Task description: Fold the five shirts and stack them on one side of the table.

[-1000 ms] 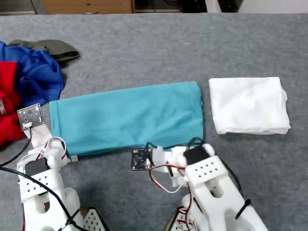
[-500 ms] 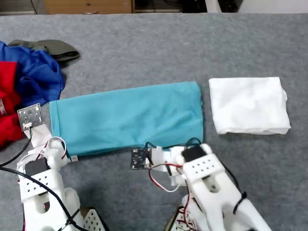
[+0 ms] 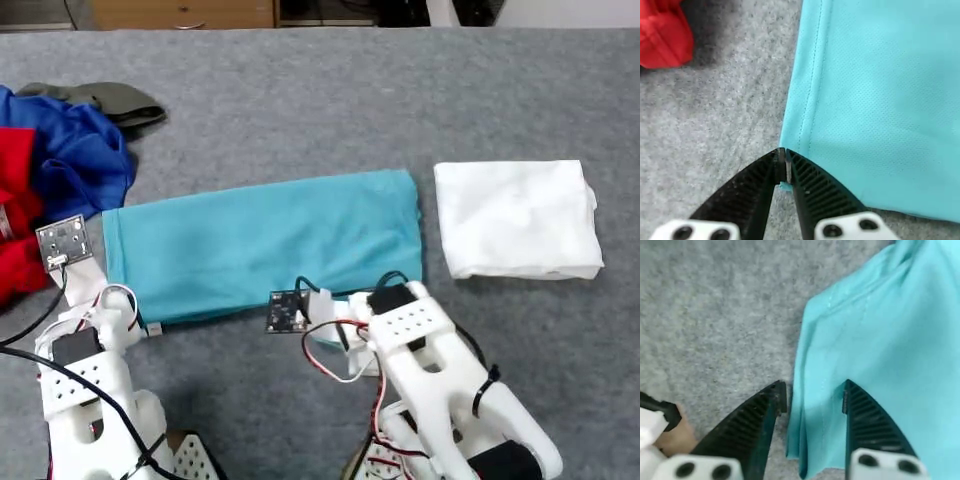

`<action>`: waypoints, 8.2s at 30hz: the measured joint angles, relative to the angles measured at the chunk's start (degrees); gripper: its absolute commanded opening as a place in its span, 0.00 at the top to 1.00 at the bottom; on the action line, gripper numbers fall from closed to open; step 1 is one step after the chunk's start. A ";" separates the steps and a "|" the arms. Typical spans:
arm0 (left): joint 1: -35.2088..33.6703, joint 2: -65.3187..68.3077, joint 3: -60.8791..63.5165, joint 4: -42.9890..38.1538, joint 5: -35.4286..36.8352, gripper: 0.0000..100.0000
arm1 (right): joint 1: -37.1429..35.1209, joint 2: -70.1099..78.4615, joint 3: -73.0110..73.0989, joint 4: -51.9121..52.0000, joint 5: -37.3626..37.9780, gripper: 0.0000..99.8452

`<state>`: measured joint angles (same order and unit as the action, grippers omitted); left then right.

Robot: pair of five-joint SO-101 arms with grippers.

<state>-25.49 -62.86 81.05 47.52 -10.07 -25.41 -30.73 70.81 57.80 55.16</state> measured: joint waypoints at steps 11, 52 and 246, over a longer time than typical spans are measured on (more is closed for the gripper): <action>0.00 -0.09 0.70 0.00 0.00 0.98 | 0.35 0.09 -0.09 -1.93 -0.09 0.85; 0.00 -0.09 0.70 0.00 0.00 0.98 | 4.57 28.66 -46.07 17.93 15.47 1.00; -2.11 75.60 -63.21 15.91 -7.12 0.78 | 28.40 35.96 -45.27 -42.37 -43.43 1.00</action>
<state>-27.60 12.75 17.85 63.43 -17.19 2.99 5.23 25.54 15.43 11.74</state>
